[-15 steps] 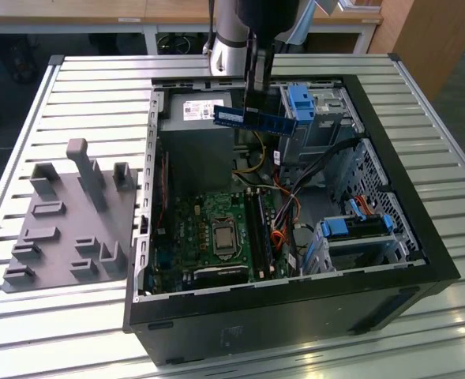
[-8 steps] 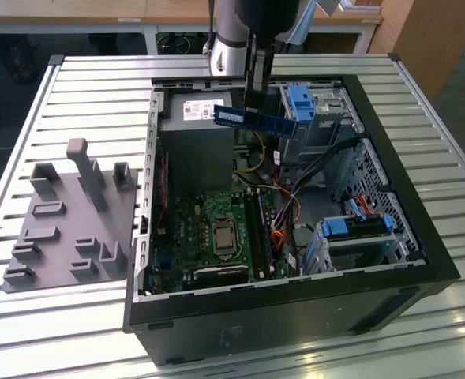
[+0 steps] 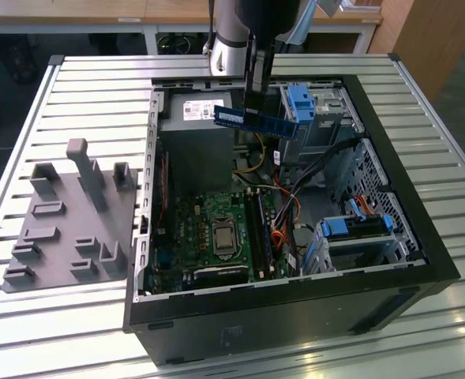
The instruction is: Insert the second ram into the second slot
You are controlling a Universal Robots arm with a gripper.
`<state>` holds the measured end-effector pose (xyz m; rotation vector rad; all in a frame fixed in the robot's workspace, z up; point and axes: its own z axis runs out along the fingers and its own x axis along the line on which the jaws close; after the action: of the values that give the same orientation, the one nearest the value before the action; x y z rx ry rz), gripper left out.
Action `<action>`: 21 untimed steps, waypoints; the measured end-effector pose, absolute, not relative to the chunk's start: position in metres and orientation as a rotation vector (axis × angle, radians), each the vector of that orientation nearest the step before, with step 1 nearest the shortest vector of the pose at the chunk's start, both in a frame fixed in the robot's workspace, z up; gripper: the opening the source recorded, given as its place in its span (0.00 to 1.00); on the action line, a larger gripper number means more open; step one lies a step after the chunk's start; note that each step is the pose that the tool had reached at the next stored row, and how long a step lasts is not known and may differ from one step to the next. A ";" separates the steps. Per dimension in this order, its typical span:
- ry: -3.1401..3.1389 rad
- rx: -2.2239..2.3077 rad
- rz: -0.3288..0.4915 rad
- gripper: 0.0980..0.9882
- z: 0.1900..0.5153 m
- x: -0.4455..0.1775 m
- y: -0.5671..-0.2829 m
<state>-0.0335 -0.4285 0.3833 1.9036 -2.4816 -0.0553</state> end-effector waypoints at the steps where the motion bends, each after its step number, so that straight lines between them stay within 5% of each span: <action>1: -2.484 1.900 -0.055 0.04 0.383 -0.034 -0.429; 21: -2.537 1.829 -0.053 0.04 0.383 -0.034 -0.429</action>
<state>-0.0335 -0.4291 0.3830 1.8287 -2.5368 -0.0528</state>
